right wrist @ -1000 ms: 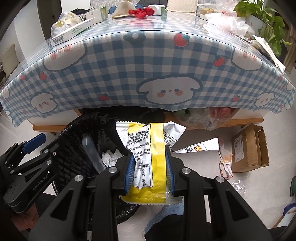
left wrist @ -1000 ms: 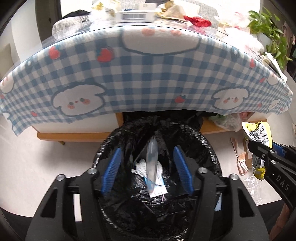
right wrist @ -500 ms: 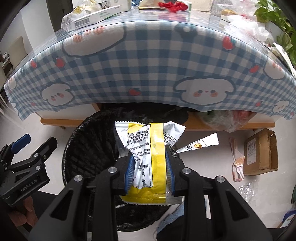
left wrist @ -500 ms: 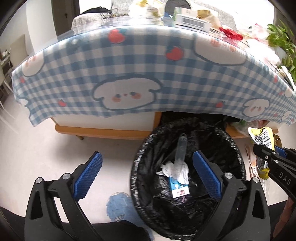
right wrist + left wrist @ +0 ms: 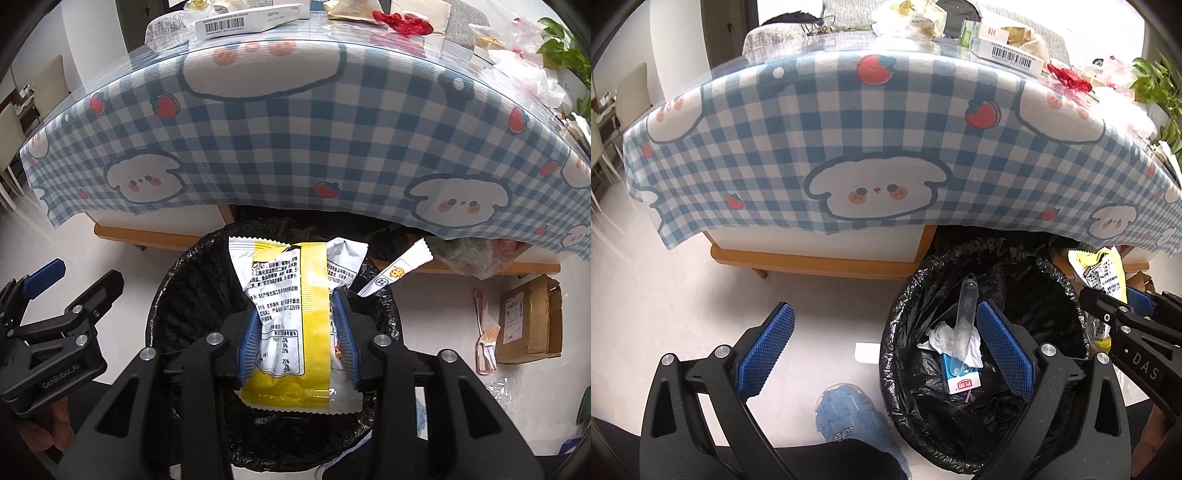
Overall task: Collect trash
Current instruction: 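Open the right tool to drop the yellow wrapper into the bin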
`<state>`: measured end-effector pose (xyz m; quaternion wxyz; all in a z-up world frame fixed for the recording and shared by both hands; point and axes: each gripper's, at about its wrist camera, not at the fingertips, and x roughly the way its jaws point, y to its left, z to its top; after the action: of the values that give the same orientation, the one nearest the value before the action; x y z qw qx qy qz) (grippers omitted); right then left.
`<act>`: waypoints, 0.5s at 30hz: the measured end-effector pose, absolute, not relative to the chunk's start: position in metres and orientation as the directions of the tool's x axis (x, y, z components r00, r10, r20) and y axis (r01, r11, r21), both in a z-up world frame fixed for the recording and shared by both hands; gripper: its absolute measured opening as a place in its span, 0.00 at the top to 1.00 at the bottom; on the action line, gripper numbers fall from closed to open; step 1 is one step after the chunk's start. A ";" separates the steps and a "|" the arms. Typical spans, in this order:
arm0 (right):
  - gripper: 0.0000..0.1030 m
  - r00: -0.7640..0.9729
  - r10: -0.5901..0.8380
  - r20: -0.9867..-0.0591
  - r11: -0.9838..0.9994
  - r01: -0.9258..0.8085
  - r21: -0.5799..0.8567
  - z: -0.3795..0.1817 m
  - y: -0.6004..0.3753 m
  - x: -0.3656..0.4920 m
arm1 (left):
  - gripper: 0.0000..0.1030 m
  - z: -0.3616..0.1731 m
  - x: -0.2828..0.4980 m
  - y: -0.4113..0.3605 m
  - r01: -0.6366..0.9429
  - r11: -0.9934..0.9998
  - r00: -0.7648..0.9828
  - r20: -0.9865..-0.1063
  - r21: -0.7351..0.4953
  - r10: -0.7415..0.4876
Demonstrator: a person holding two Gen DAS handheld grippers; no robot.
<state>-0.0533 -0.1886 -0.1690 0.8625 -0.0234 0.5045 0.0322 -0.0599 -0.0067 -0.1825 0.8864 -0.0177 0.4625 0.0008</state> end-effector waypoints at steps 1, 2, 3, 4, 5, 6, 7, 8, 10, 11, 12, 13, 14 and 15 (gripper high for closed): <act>0.61 0.490 0.030 -0.871 0.997 -0.081 -0.011 -0.169 -0.188 -0.054 | 0.06 -0.183 -0.059 -0.007 -0.015 0.999 0.571 -0.821 -0.031 -0.017; 0.58 0.492 0.030 -0.870 0.996 -0.084 -0.013 -0.169 -0.187 -0.054 | 0.06 -0.184 -0.060 -0.007 -0.013 1.000 0.572 -0.820 -0.029 -0.016; 0.54 0.490 0.032 -0.871 0.996 -0.089 -0.013 -0.170 -0.187 -0.054 | 0.06 -0.184 -0.060 -0.008 -0.012 1.000 0.573 -0.820 -0.028 -0.016; 0.53 0.491 0.033 -0.871 0.996 -0.093 -0.014 -0.170 -0.187 -0.054 | 0.06 -0.185 -0.060 -0.008 -0.010 1.000 0.572 -0.820 -0.030 -0.018; 0.50 0.493 0.032 -0.870 0.995 -0.094 -0.016 -0.170 -0.187 -0.054 | 0.06 -0.185 -0.059 -0.008 -0.011 0.999 0.571 -0.821 -0.031 -0.019; 0.47 0.494 0.033 -0.869 0.995 -0.095 -0.017 -0.170 -0.187 -0.054 | 0.06 -0.185 -0.059 -0.008 -0.012 0.999 0.570 -0.821 -0.031 -0.019; 0.44 0.496 0.033 -0.868 0.995 -0.095 -0.017 -0.170 -0.187 -0.054 | 0.06 -0.186 -0.059 -0.008 -0.013 0.999 0.570 -0.822 -0.031 -0.019; 0.41 0.499 0.031 -0.866 0.995 -0.094 -0.018 -0.169 -0.188 -0.054 | 0.06 -0.186 -0.059 -0.008 -0.013 0.999 0.570 -0.822 -0.033 -0.019; 0.36 0.501 0.034 -0.865 0.996 -0.093 -0.015 -0.168 -0.189 -0.054 | 0.06 -0.186 -0.059 -0.009 -0.013 0.999 0.571 -0.821 -0.033 -0.019; 0.33 0.502 0.034 -0.864 0.996 -0.092 -0.014 -0.168 -0.190 -0.055 | 0.06 -0.186 -0.058 -0.009 -0.013 0.999 0.571 -0.820 -0.032 -0.019; 0.32 0.504 0.034 -0.863 0.996 -0.091 -0.014 -0.167 -0.190 -0.055 | 0.06 -0.185 -0.058 -0.009 -0.013 0.999 0.572 -0.820 -0.032 -0.018; 0.32 0.507 0.034 -0.861 0.996 -0.090 -0.013 -0.166 -0.191 -0.055 | 0.06 -0.186 -0.058 -0.009 -0.015 0.999 0.571 -0.821 -0.030 -0.016; 0.31 0.508 0.036 -0.861 0.996 -0.089 -0.011 -0.166 -0.192 -0.055 | 0.06 -0.186 -0.058 -0.009 -0.016 0.999 0.570 -0.822 -0.029 -0.015; 0.28 0.508 0.038 -0.860 0.996 -0.090 -0.009 -0.165 -0.193 -0.056 | 0.06 -0.186 -0.058 -0.010 -0.017 0.999 0.568 -0.823 -0.029 -0.014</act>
<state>-0.0557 -0.1933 -0.1650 0.8680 -0.0262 0.4945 0.0367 -0.0580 -0.0096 -0.1858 0.8854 -0.0167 0.4645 0.0008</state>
